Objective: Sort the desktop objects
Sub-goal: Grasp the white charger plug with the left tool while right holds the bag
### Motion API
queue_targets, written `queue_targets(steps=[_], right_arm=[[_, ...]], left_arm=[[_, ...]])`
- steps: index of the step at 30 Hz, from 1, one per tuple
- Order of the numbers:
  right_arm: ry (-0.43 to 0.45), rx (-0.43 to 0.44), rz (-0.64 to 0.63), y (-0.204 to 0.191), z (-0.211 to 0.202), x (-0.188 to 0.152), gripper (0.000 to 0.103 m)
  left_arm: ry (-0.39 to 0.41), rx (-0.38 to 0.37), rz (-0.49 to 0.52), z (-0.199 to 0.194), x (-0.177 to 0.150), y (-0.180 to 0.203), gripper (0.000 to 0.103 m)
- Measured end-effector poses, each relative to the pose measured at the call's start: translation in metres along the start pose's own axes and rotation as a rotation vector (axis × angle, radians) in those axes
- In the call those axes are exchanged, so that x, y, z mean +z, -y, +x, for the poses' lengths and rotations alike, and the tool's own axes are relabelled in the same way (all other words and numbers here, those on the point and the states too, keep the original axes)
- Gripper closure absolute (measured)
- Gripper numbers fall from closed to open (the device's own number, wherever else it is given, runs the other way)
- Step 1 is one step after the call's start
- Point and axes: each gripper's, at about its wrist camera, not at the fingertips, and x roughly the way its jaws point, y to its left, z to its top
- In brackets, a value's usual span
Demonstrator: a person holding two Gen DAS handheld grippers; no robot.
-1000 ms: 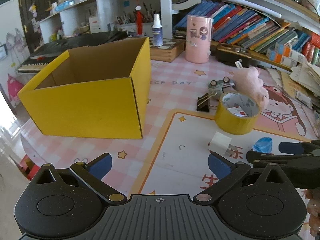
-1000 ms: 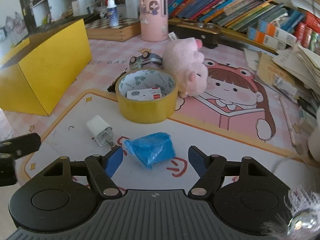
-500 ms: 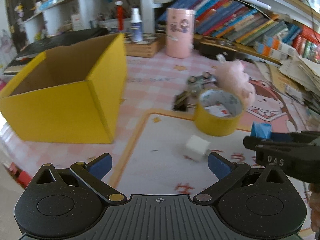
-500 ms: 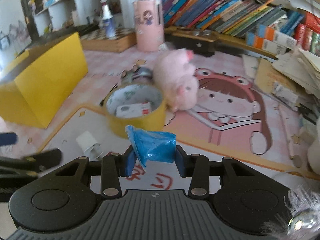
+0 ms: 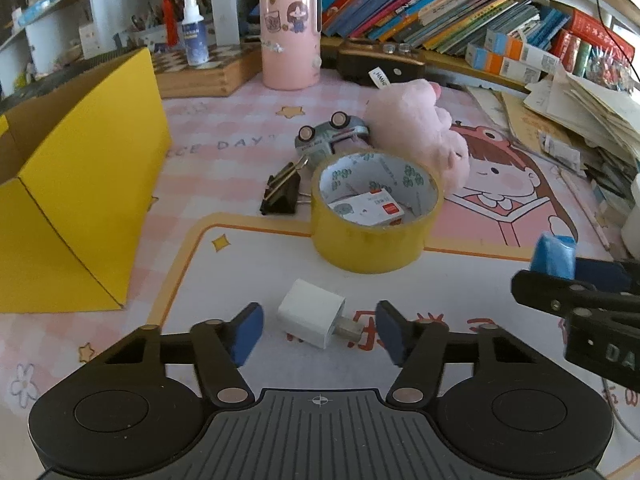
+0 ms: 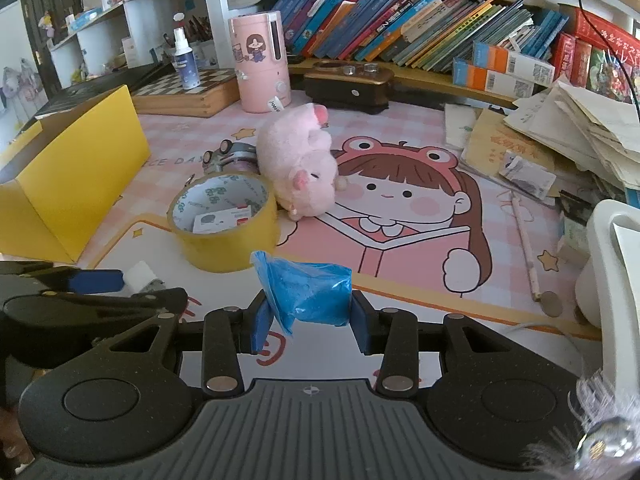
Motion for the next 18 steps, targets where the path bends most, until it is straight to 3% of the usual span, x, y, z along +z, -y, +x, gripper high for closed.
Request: queue_targets(steps=[3, 18], right_arm=[[-0.003, 0.002, -0.003, 0.001, 0.0, -0.001, 0.065], [0.001, 0.034, -0.024, -0.008, -0.006, -0.002, 0.065]], left_arm=[[-0.003, 0.007, 0.001, 0.004, 0.0, 0.0, 0.06], [0.054, -0.04, -0.051, -0.029, 0.002, -0.01, 0.061]])
